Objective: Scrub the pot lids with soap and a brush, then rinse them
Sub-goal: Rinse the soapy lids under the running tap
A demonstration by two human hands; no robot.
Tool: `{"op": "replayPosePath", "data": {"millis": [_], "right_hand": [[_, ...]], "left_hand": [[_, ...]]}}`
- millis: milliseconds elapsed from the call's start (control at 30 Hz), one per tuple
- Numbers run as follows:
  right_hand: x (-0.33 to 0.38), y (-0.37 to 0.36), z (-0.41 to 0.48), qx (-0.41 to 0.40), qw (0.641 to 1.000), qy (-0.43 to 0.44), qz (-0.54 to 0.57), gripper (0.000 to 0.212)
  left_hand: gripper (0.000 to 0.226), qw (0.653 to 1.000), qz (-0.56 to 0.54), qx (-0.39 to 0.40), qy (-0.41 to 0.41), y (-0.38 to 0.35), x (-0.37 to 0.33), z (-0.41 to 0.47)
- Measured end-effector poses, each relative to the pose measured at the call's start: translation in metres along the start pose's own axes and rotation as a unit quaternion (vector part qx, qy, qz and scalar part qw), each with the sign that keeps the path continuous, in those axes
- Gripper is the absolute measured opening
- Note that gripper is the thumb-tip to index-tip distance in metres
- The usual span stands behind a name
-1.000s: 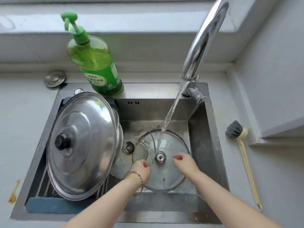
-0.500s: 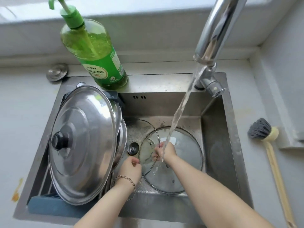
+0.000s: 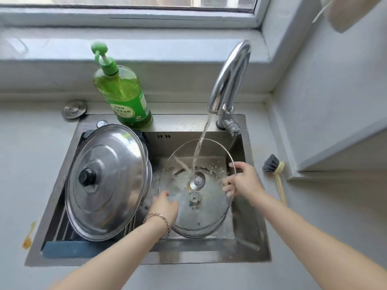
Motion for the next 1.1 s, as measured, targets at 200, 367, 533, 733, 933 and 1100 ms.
{"op": "replayPosePath", "data": {"millis": [200,367,533,733,933,1100], "right_hand": [[0.014,0.065,-0.065,-0.032,0.995,0.000,0.096,0.041],[-0.017,0.070,-0.081,0.004,0.979,-0.067,0.192,0.049],[-0.055,0.023,-0.066,0.037,0.955,-0.135,0.263,0.053],[-0.048,-0.027,-0.044,0.044,0.945,-0.120,0.301,0.048],[-0.010,0.004,-0.047,-0.029,0.978,0.010,0.206,0.039],[0.042,0.047,-0.069,-0.052,0.979,0.121,0.153,0.020]], "left_hand": [[0.055,0.997,-0.073,-0.023,-0.005,0.035,-0.034,-0.015],[0.038,0.961,-0.276,0.006,0.025,0.073,-0.059,-0.011],[0.011,0.947,-0.318,-0.028,-0.043,0.107,-0.075,-0.027],[0.022,0.952,-0.237,-0.146,-0.126,0.131,-0.075,-0.019],[0.021,0.972,-0.188,-0.117,-0.079,0.111,-0.059,-0.006],[0.018,0.974,-0.224,0.008,-0.009,0.065,-0.061,0.003]]}}
Point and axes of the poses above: each hand's wrist, its own z-axis towards the middle knuckle, its own y-axis out of the back of the hand, x = y × z, the point moved 2 cm from there along z, towards the middle knuckle
